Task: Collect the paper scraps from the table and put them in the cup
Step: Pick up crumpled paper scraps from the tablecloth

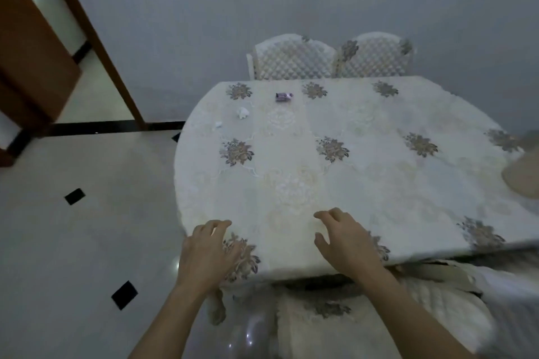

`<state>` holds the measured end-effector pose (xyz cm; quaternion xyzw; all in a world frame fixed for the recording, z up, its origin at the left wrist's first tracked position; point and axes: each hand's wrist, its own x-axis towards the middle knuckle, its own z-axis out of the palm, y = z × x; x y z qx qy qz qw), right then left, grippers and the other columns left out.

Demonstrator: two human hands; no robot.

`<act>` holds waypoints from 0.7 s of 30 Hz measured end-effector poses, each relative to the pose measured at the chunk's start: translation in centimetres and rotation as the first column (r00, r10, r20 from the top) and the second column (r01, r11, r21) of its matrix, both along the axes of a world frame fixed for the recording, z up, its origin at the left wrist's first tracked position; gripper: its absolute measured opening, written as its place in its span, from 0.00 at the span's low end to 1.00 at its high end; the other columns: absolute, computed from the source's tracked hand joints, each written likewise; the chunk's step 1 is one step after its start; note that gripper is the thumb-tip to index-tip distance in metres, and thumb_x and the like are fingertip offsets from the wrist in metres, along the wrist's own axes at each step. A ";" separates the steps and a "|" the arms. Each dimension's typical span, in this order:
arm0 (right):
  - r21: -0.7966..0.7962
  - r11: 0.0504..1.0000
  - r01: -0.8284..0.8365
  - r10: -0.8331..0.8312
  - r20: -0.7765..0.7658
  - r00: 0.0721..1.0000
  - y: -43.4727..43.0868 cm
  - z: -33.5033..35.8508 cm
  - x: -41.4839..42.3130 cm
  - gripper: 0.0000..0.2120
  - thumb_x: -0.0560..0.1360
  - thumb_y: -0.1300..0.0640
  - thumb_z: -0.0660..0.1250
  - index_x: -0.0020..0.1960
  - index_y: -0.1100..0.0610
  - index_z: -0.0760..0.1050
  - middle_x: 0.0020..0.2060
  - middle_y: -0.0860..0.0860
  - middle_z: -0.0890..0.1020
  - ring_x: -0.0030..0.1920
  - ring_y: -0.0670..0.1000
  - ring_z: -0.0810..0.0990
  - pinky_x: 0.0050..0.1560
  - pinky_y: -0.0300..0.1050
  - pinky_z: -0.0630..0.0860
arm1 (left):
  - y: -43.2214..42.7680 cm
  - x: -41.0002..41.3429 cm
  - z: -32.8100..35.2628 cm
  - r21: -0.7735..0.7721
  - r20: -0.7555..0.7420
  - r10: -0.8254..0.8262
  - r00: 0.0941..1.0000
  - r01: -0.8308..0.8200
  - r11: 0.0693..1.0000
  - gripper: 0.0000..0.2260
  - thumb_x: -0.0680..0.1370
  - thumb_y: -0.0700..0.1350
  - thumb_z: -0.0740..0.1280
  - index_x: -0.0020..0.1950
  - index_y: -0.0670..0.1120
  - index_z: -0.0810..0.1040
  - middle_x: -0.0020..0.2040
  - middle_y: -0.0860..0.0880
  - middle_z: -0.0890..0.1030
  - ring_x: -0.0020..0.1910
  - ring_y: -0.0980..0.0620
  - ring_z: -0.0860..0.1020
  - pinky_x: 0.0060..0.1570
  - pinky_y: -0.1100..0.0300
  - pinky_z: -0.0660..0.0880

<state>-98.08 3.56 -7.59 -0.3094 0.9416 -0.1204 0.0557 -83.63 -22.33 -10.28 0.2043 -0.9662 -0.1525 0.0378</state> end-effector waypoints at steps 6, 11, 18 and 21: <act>0.066 0.953 0.297 -0.304 0.259 0.917 3.9 -4.6 -3.8 0.20 0.77 0.49 0.63 0.68 0.48 0.68 0.60 0.50 0.74 0.51 0.53 0.79 0.48 0.52 0.78 | -0.8 -2.1 -4.2 0.116 0.161 -0.037 0.986 0.019 0.993 0.31 0.72 0.66 0.53 0.66 0.50 0.75 0.65 0.50 0.76 0.61 0.46 0.74 0.56 0.50 0.72; 0.115 0.930 0.348 -0.366 0.344 0.865 3.5 -7.7 -6.7 0.24 0.78 0.47 0.63 0.72 0.48 0.63 0.66 0.52 0.68 0.48 0.55 0.80 0.48 0.52 0.78 | -2.6 -2.3 -7.8 0.138 0.259 -0.042 0.965 0.006 0.990 0.26 0.73 0.63 0.61 0.68 0.54 0.74 0.73 0.49 0.69 0.69 0.46 0.69 0.62 0.47 0.71; 0.136 0.919 0.369 -0.393 0.367 0.843 1.7 -10.5 -9.0 0.29 0.77 0.40 0.64 0.73 0.47 0.59 0.65 0.53 0.67 0.52 0.58 0.78 0.47 0.53 0.76 | -3.0 -2.8 -9.3 0.121 0.354 -0.072 0.933 0.031 0.992 0.31 0.76 0.59 0.65 0.77 0.54 0.61 0.80 0.49 0.55 0.77 0.46 0.55 0.71 0.45 0.62; 0.113 0.908 0.403 -0.415 0.361 0.835 1.0 -11.2 -9.4 0.25 0.77 0.41 0.63 0.70 0.48 0.63 0.61 0.53 0.70 0.52 0.59 0.77 0.45 0.52 0.74 | -3.2 -2.9 -9.3 0.109 0.379 -0.072 0.923 0.033 0.994 0.31 0.75 0.61 0.64 0.76 0.53 0.64 0.79 0.48 0.58 0.76 0.44 0.59 0.69 0.44 0.65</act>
